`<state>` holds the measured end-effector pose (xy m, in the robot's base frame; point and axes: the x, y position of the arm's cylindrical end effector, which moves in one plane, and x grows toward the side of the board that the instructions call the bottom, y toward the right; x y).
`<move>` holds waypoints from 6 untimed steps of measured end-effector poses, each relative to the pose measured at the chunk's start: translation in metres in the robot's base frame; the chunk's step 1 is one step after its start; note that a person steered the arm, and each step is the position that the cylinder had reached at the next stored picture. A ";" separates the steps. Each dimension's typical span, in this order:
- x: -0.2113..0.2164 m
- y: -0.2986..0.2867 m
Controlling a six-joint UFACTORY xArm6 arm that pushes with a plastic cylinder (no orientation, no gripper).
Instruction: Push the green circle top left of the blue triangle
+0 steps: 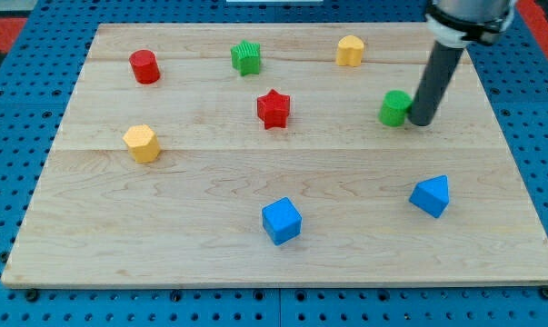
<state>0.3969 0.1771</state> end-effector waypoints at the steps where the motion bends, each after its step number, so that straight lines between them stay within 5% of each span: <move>1: -0.029 0.033; 2: -0.075 0.018; 3: -0.067 -0.032; 4: 0.021 -0.031; 6: 0.025 0.001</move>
